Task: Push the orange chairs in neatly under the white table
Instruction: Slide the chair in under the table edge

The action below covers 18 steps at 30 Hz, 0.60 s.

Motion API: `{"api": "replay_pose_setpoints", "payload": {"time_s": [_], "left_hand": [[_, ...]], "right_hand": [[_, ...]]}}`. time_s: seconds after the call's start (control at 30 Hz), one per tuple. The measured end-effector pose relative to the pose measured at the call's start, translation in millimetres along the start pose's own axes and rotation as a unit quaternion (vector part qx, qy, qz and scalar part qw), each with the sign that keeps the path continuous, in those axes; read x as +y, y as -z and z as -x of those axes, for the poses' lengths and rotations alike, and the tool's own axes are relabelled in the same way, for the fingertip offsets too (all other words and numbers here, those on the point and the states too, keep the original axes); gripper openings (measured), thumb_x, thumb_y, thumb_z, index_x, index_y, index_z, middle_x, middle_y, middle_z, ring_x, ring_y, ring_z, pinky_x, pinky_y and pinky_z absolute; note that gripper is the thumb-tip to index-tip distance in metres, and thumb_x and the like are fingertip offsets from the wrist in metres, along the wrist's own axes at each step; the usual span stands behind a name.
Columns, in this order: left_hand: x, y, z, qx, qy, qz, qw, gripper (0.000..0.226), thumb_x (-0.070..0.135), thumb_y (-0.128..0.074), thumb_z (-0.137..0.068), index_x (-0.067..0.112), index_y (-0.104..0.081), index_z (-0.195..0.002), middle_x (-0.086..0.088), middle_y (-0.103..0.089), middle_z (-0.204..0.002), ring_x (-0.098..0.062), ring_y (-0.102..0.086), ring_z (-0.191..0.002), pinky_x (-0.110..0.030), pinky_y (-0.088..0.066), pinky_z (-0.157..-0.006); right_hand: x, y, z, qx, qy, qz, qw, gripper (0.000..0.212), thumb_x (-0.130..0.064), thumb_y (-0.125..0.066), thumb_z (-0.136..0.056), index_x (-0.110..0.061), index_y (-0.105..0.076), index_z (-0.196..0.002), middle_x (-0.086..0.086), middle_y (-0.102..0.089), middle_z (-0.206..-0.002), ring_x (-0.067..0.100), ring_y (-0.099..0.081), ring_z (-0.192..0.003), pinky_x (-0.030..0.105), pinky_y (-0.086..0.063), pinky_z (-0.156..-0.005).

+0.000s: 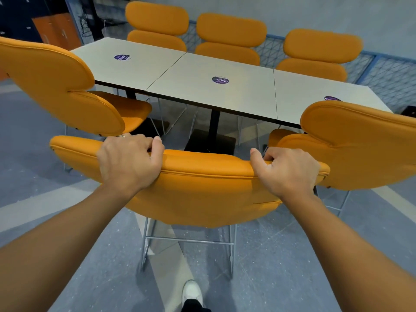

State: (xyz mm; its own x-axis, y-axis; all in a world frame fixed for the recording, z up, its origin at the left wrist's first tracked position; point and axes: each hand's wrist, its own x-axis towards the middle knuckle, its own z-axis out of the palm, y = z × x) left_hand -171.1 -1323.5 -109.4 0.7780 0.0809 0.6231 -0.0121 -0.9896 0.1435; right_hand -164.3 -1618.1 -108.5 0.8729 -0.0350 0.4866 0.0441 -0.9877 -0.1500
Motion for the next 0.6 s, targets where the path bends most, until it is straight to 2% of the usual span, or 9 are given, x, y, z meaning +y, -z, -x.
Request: {"api": "replay_pose_setpoints", "payload": {"time_s": [0.13, 0.23, 0.4, 0.6], "left_hand": [[-5, -30, -30, -0.004, -0.003, 0.007, 1.000, 0.053, 0.039, -0.034, -0.097, 0.017, -0.054, -0.054, -0.001, -0.040, -0.046, -0.023, -0.040, -0.047, -0.028, -0.017, -0.051], [-10, -51, -54, -0.004, 0.000, 0.011, 1.000, 0.056, 0.041, -0.031, -0.097, 0.015, -0.060, -0.057, -0.002, -0.043, -0.048, -0.022, -0.040, -0.048, -0.028, -0.018, -0.051], [-18, -84, -94, 0.001, 0.004, 0.036, 0.999, 0.056, 0.041, -0.032, -0.097, 0.015, -0.057, -0.055, -0.003, -0.044, -0.048, -0.023, -0.042, -0.050, -0.029, -0.023, -0.053], [-39, -126, -148, -0.006, -0.006, 0.040, 0.999, 0.055, 0.040, -0.033, -0.097, 0.011, -0.059, -0.059, -0.006, -0.045, -0.050, -0.025, -0.042, -0.052, -0.030, -0.022, -0.055]], "right_hand": [[1, -22, -33, 0.003, -0.016, 0.014, 1.000, 0.066, -0.067, -0.026, -0.087, -0.023, -0.066, -0.060, -0.006, -0.046, -0.047, 0.016, -0.044, -0.051, 0.025, -0.018, -0.051], [-2, -37, -58, 0.010, -0.025, 0.014, 1.000, 0.065, -0.066, -0.026, -0.087, -0.022, -0.064, -0.059, -0.006, -0.043, -0.046, 0.014, -0.040, -0.049, 0.025, -0.016, -0.052], [-11, -60, -94, 0.024, -0.048, 0.004, 0.999, 0.060, -0.062, -0.031, -0.087, -0.021, -0.061, -0.055, -0.006, -0.042, -0.045, 0.010, -0.034, -0.047, 0.024, -0.014, -0.053], [-30, -90, -134, 0.020, -0.054, 0.023, 0.998, 0.058, -0.058, -0.036, -0.089, -0.019, -0.059, -0.053, -0.006, -0.043, -0.045, 0.015, -0.039, -0.046, 0.026, -0.017, -0.053]]}}
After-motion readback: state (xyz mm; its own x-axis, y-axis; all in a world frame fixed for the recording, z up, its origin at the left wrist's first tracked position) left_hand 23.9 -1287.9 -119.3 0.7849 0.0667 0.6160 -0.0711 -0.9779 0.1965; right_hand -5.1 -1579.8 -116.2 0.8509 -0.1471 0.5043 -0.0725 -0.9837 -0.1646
